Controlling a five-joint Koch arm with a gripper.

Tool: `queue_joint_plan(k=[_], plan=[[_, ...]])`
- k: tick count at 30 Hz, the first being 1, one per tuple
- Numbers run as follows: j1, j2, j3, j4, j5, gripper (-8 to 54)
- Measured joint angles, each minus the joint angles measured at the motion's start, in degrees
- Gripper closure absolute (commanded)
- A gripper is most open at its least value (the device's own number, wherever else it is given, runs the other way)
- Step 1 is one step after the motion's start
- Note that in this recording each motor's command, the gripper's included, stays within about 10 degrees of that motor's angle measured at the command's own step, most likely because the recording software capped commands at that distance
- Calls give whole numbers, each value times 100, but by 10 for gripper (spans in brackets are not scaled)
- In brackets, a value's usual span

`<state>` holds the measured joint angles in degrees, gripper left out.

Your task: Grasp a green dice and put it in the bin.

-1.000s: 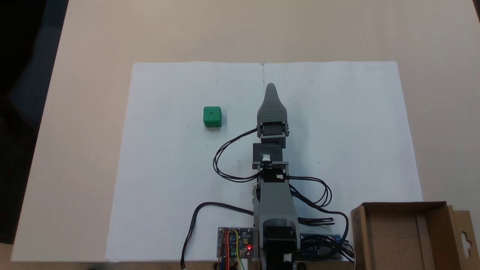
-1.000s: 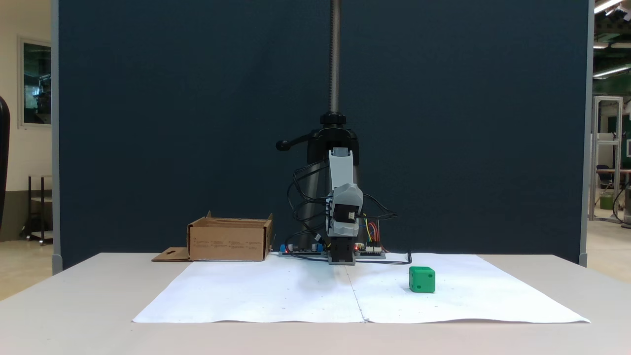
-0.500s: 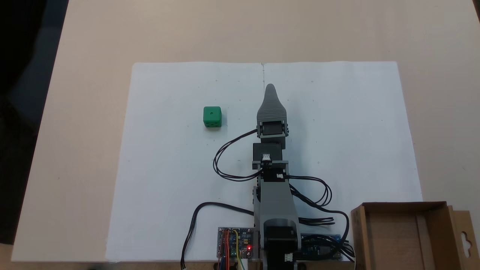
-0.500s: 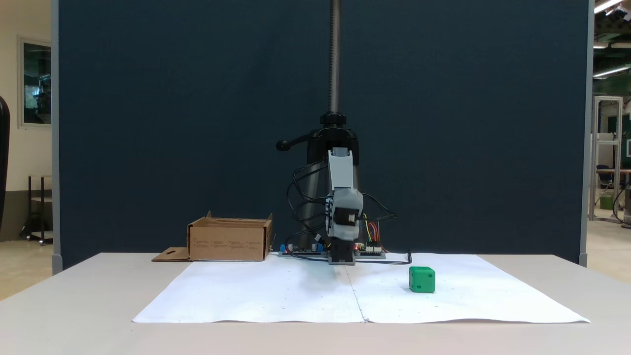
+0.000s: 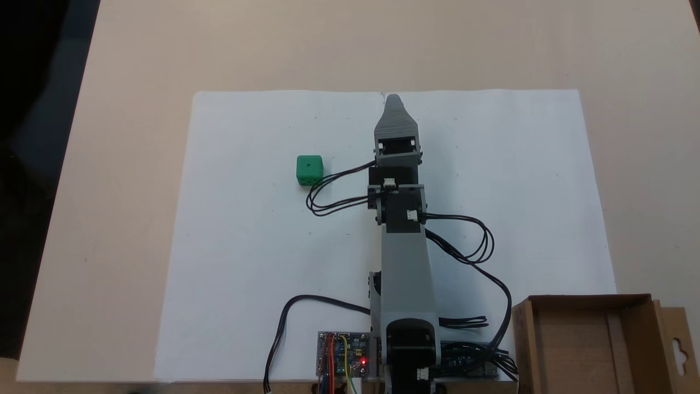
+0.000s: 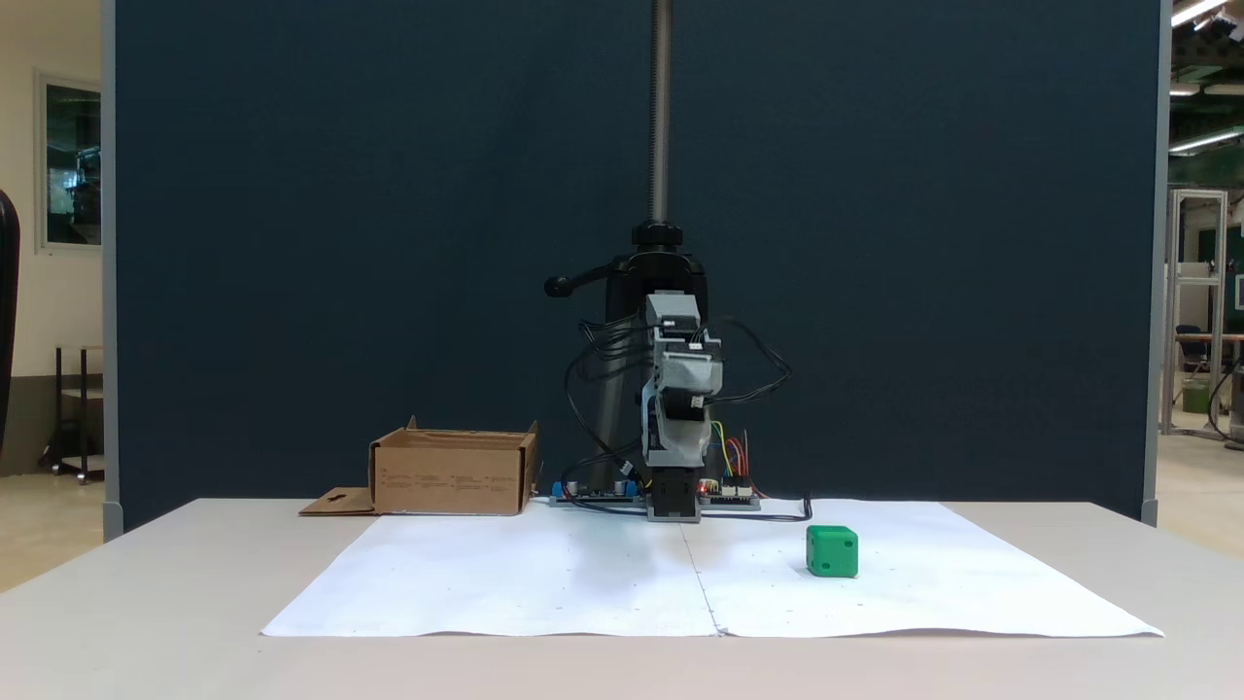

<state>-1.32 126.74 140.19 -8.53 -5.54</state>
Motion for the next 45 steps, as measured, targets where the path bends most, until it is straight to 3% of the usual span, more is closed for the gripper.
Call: queue_joint_plan(k=[11,17,24,35,45], plan=[[0,-1107,-2153,3357,914,40],[0,-2232,-3850,5010,1345,14],[-308,-2821,-4351,6706,2039,25],[-1705,-2971,-4641,6935,2927,34],[-2760,-3735,-4641,6363,3577,41]])
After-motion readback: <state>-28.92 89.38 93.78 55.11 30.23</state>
